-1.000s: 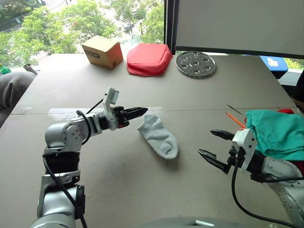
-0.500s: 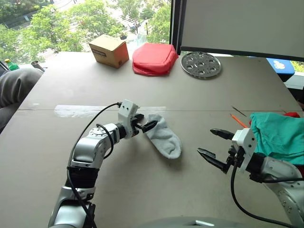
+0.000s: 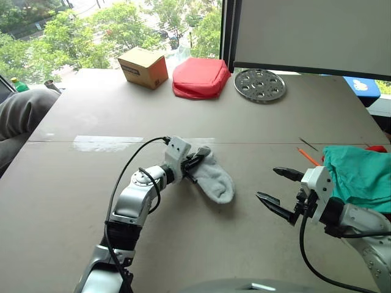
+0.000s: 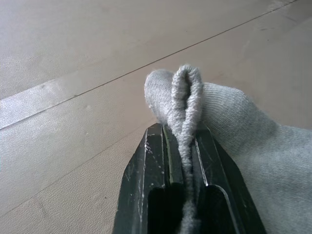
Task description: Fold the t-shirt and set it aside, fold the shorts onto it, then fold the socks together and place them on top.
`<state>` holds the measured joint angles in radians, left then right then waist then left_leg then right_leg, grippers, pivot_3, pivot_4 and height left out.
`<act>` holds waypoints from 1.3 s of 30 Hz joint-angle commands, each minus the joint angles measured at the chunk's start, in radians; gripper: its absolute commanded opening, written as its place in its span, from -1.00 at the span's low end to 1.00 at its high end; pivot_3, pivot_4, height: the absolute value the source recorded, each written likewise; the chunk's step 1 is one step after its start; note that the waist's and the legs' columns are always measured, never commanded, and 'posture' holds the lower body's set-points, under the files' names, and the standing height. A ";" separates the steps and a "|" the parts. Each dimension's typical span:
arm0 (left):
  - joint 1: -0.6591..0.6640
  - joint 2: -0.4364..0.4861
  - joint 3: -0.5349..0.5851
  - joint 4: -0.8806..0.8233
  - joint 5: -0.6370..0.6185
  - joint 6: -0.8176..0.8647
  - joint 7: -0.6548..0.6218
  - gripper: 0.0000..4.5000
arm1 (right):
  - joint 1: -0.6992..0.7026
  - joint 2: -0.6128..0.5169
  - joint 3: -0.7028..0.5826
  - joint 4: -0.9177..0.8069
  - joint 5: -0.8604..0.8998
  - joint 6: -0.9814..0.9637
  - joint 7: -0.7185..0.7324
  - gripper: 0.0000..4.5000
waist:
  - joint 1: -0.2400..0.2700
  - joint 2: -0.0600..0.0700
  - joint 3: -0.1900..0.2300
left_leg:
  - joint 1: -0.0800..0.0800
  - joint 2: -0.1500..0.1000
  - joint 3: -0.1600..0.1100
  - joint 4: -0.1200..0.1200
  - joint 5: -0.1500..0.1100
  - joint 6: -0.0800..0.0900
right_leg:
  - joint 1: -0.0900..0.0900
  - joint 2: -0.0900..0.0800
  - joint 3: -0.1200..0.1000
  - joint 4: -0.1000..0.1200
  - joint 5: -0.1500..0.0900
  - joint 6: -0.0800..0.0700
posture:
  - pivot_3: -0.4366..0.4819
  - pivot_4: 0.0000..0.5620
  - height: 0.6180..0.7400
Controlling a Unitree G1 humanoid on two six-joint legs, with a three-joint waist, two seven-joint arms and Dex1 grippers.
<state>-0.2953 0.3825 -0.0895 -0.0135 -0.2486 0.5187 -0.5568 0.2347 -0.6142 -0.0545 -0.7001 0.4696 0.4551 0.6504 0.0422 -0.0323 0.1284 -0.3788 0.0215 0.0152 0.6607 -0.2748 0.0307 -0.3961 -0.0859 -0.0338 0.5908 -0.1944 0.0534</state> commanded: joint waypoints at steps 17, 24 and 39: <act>-0.031 0.365 0.243 0.195 0.229 -0.382 0.142 -0.98 | -0.124 0.008 0.050 0.065 0.015 -0.036 0.072 1.00 | -0.001 -0.002 0.002 | -0.002 0.002 0.002 -0.002 0.000 -0.001 | -0.005 -0.001 0.000 0.000 0.000 0.000 | -0.05 -0.47 0.98; 0.105 0.313 0.150 -0.089 0.354 -0.380 0.174 -0.98 | -0.122 0.008 0.042 0.043 0.040 -0.033 0.084 1.00 | -0.004 -0.002 0.002 | -0.002 0.003 0.002 -0.002 0.000 -0.001 | -0.005 -0.001 0.000 0.000 0.000 0.000 | -0.05 -0.47 0.98; 0.026 0.355 0.112 -0.015 0.528 -0.468 0.217 -0.98 | -0.100 0.006 0.038 0.027 0.048 -0.036 0.084 1.00 | -0.003 -0.002 0.002 | -0.002 0.001 0.003 -0.002 0.000 0.000 | -0.005 0.000 0.000 0.000 0.000 0.000 | -0.05 -0.47 0.98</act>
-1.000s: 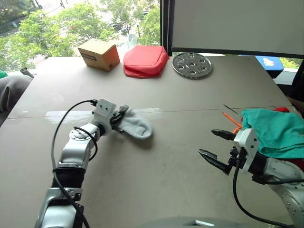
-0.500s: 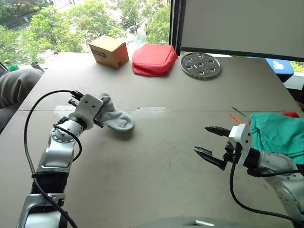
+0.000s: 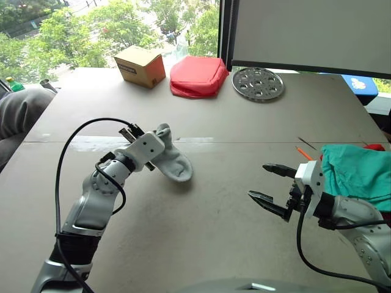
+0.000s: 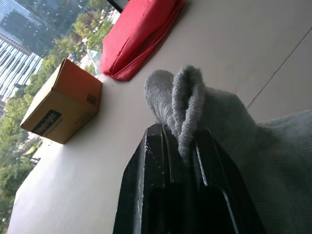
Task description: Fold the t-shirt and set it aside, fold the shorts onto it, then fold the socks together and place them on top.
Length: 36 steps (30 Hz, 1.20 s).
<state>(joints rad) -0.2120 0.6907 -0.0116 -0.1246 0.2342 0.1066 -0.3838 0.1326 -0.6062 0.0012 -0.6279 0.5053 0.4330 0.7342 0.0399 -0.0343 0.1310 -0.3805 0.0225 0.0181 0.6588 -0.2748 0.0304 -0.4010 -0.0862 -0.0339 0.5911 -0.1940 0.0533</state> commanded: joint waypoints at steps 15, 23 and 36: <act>-0.084 0.127 -0.122 0.256 0.327 -0.424 0.173 -0.98 | 0.029 0.003 -0.013 -0.063 0.010 -0.013 -0.017 1.00 | -0.003 0.000 0.000 | 0.000 0.000 0.003 0.000 0.000 0.000 | 0.000 0.001 0.000 0.000 0.000 0.000 | -0.05 -0.47 0.98; -0.017 0.151 -0.095 0.274 0.330 -0.454 0.186 -0.98 | 0.046 -0.003 -0.024 -0.075 0.016 -0.011 -0.024 1.00 | -0.002 0.000 0.000 | 0.000 0.002 0.002 0.000 0.000 0.000 | 0.000 0.000 0.000 0.000 0.000 0.000 | -0.05 -0.47 0.98; -0.016 0.121 -0.124 0.432 0.191 -0.499 0.034 0.02 | 0.009 -0.009 -0.019 -0.044 0.013 -0.013 -0.010 1.00 | 0.000 0.002 -0.001 | 0.001 0.002 0.003 0.000 0.000 0.000 | 0.000 0.000 0.000 0.001 0.000 0.000 | -0.05 -0.47 0.98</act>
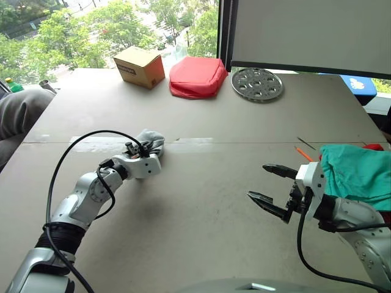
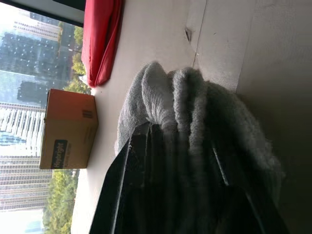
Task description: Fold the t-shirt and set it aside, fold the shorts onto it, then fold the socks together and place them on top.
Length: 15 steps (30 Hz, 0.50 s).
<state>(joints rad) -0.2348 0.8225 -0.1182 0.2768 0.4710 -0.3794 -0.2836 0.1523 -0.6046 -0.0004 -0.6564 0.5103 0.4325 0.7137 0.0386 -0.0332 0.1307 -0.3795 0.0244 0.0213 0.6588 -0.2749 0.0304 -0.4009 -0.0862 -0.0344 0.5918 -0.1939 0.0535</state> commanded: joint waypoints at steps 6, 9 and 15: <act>0.131 0.009 0.108 -0.134 -0.386 0.047 -0.287 0.92 | -0.012 -0.021 -0.028 0.002 0.011 -0.021 0.031 1.00 | -0.005 0.003 -0.003 | 0.000 0.000 -0.001 0.000 0.000 0.000 | 0.001 -0.001 0.001 0.000 0.000 0.000 | -0.05 -0.47 0.98; 0.240 0.024 0.238 -0.334 -0.745 0.258 -0.468 0.92 | -0.035 -0.016 -0.012 0.023 0.007 -0.024 0.046 1.00 | -0.019 0.005 -0.001 | 0.000 0.002 -0.001 0.000 0.000 0.000 | 0.000 -0.001 0.002 0.000 0.000 0.000 | -0.05 -0.47 0.98; 0.312 0.083 0.473 -0.555 -1.340 0.855 -0.532 0.92 | -0.103 -0.004 0.028 0.083 -0.005 -0.037 0.078 1.00 | -0.022 0.003 0.002 | 0.000 0.002 -0.003 0.001 0.000 0.000 | 0.000 -0.001 0.000 0.000 0.000 0.000 | -0.05 -0.47 0.98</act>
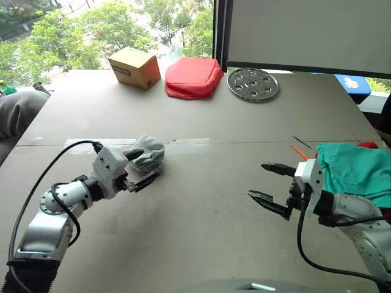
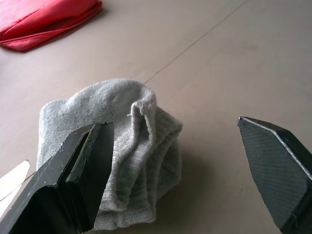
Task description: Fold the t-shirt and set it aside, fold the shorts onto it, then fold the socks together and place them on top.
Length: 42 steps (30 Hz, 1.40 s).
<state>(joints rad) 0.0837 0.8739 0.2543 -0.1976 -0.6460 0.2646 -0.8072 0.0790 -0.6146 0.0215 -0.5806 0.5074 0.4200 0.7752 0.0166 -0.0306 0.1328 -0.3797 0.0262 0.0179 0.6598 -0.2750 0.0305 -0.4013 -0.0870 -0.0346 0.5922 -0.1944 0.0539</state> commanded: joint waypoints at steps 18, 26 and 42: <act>-0.239 -0.275 -0.156 0.249 0.155 0.197 0.352 -0.98 | -0.089 -0.003 0.015 0.000 0.000 -0.009 0.034 1.00 | -0.002 -0.003 -0.003 | 0.001 -0.004 0.002 0.002 0.000 0.000 | 0.005 0.004 -0.001 -0.001 0.000 -0.001 | -0.05 -0.47 0.98; -0.225 -0.303 0.035 0.097 -0.044 0.228 0.255 -0.98 | -0.098 0.006 0.030 -0.002 0.004 -0.001 0.031 1.00 | -0.004 0.000 -0.005 | 0.001 -0.004 -0.002 0.002 0.000 0.000 | 0.005 0.002 0.000 -0.001 0.000 -0.001 | -0.05 -0.47 0.98; -0.400 -0.123 0.078 0.402 0.043 0.405 0.238 0.98 | -0.163 0.046 0.074 0.073 -0.021 -0.032 0.059 1.00 | 0.000 0.000 0.000 | 0.000 -0.005 0.001 0.002 0.000 0.000 | 0.004 0.003 -0.001 -0.001 0.000 -0.001 | -0.05 -0.47 0.98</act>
<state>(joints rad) -0.2660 0.7524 0.3573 0.1529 -0.6349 0.6722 -0.5590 -0.0733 -0.5693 0.1074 -0.4890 0.4845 0.4096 0.8289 0.0163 -0.0303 0.1331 -0.3802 0.0215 0.0191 0.6618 -0.2750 0.0305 -0.3974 -0.0839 -0.0361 0.5917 -0.1941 0.0531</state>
